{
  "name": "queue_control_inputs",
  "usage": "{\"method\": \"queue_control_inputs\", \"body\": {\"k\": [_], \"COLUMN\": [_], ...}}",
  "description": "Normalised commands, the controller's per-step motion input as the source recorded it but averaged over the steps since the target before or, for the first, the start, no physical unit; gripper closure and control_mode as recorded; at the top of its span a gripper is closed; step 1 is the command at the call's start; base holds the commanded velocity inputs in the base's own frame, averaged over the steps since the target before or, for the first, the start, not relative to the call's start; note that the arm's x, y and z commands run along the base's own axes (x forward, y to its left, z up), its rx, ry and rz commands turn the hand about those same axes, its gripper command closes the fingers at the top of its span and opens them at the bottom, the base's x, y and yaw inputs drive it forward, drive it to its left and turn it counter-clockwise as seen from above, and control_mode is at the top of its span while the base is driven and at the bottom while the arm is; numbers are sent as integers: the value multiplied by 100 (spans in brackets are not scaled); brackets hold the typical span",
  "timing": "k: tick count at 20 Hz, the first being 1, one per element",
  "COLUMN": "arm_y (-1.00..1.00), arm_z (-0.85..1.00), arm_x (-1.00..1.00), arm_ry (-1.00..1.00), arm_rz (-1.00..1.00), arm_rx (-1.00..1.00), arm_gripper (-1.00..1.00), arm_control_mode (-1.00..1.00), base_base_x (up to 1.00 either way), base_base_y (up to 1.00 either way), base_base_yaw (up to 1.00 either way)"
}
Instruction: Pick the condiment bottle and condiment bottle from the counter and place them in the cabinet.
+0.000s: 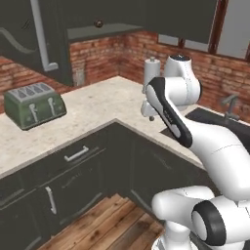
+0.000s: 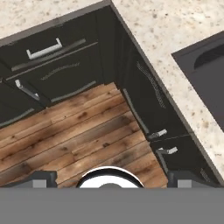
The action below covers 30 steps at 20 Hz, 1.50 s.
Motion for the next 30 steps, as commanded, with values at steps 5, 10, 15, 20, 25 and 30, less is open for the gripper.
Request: {"method": "queue_control_inputs", "body": {"k": [5,10,15,20,25,30], "arm_y": [0,0,0,0,0,0], "arm_z": [0,0,0,0,0,0], "arm_x": [0,0,0,0,0,0], "arm_ry": [0,0,0,0,0,0], "arm_rz": [0,0,0,0,0,0], "arm_rx": [0,0,0,0,0,0], "arm_gripper": [-100,-100,-100,-100,-100,-100], "arm_control_mode": [100,100,100,100,100,100], "base_base_x": [-78,-78,-72,-56,-24,-5], "base_base_y": [30,26,15,-2,-18,-22], "base_base_yaw": [-43,-45,-46,-50,-50,-48]}}
